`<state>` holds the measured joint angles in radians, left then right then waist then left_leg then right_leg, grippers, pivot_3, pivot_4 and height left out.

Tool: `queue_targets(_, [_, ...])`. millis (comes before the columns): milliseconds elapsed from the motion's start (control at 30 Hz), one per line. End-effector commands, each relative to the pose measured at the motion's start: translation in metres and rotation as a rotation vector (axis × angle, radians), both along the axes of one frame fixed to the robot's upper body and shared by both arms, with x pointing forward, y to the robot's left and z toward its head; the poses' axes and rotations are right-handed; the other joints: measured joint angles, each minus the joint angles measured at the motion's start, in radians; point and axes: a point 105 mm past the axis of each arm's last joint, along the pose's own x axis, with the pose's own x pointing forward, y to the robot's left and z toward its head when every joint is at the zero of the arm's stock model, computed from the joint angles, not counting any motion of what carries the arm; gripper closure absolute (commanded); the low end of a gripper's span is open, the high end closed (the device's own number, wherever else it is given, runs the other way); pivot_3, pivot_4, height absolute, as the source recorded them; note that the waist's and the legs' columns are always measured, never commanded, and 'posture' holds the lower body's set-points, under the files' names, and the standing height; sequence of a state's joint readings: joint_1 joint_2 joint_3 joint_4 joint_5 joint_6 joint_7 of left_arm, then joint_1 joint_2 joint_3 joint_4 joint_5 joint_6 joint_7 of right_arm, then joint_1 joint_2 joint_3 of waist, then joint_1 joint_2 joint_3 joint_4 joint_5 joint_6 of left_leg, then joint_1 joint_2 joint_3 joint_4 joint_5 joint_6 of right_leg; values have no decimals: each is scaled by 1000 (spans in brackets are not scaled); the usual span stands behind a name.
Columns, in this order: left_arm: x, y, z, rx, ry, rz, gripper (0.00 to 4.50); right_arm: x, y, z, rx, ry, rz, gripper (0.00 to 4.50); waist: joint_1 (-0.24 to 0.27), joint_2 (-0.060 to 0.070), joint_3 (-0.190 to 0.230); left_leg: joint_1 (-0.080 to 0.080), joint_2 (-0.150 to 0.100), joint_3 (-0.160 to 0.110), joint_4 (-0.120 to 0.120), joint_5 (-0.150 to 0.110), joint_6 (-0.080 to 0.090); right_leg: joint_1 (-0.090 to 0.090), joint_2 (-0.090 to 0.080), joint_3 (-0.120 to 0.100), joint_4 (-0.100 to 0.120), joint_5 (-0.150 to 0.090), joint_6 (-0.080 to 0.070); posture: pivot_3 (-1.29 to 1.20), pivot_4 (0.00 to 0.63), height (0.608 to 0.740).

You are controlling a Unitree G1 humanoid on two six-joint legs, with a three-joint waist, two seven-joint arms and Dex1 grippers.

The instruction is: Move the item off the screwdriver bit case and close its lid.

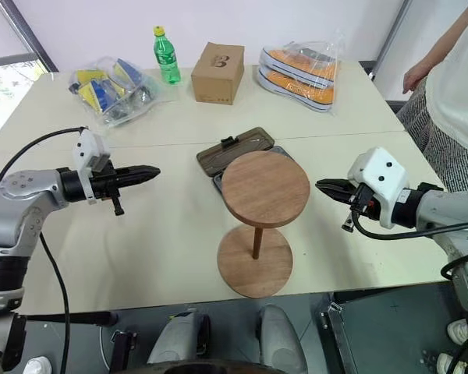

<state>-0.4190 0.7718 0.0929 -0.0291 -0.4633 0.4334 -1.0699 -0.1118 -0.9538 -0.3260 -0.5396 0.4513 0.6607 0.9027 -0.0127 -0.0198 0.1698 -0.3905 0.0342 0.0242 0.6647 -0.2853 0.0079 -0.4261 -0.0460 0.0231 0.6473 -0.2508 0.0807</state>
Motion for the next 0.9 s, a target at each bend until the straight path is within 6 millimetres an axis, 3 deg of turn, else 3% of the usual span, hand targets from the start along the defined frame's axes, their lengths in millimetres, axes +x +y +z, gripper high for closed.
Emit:
queue_targets(33, [-1, -3, 10, 10, -50, -12, 4500, -2, 4, 11, -11, -48, 12, 4430, 1, 0, 0, 0, 0, 0, 0, 0, 0, 0, 0, 0, 0, 0, 0, 0, 150, 740])
queue_targets(900, [-5, -9, 7, 21, -21, -25, 4500, -10, 10, 3, 0, -7, 28, 4430, 1, 0, 0, 0, 0, 0, 0, 0, 0, 0, 0, 0, 0, 0, 0, 0, 150, 740])
